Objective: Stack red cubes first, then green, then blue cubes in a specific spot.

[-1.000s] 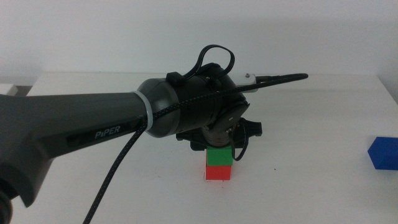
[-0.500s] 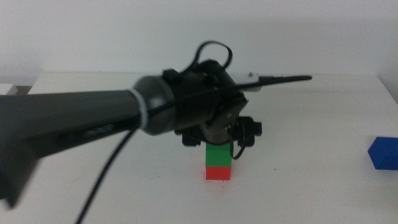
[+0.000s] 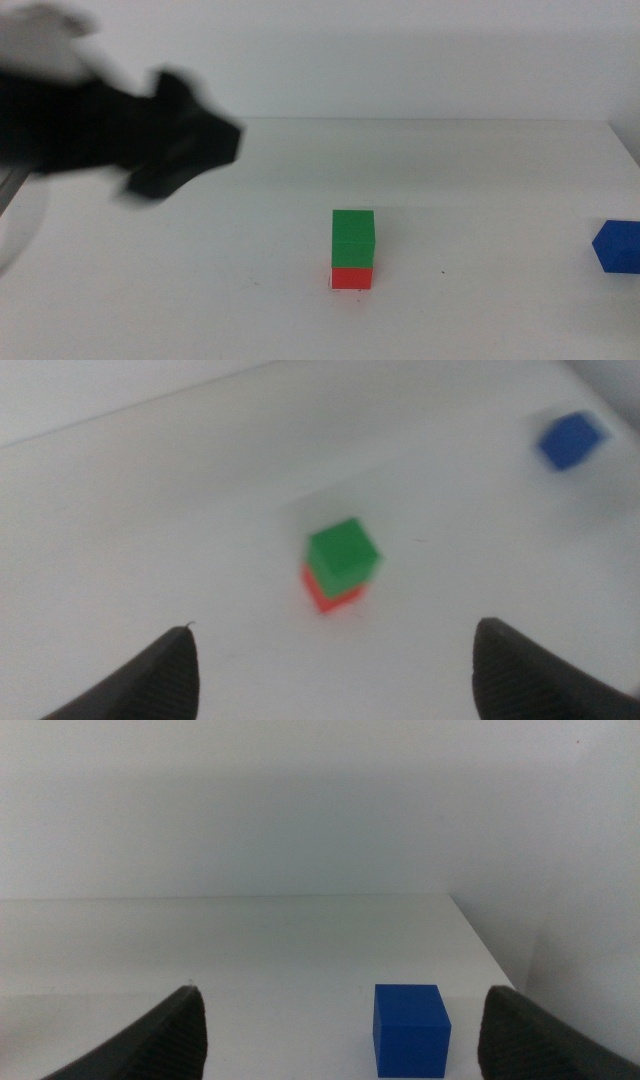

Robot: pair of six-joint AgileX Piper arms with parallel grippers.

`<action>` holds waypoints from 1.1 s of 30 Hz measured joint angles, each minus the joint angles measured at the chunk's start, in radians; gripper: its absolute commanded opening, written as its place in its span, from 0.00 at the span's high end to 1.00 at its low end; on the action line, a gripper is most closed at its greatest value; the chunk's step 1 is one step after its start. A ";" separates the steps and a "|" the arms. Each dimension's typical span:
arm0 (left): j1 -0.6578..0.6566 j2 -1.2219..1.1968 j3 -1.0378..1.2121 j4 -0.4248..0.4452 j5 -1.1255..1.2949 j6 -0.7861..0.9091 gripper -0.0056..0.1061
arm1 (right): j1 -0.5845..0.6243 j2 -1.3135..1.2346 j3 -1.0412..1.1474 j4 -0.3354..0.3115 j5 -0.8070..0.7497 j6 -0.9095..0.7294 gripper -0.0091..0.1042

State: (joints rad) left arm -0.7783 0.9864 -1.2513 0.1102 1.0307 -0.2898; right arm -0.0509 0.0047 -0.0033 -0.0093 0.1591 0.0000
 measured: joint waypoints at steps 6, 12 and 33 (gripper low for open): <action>0.019 -0.251 0.072 -0.127 -0.019 0.090 0.11 | 0.000 0.000 0.000 0.000 0.000 0.000 0.12; 0.019 -0.293 0.073 -0.123 0.006 0.099 0.11 | 0.000 0.000 0.000 0.000 0.000 0.000 0.12; 0.019 -0.293 0.073 -0.118 0.008 0.105 0.11 | 0.000 0.646 -0.628 -0.086 0.567 0.173 0.12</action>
State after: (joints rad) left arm -0.7590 0.6938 -1.1778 -0.0079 1.0391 -0.1847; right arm -0.0509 0.6511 -0.6311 -0.0958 0.7264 0.1733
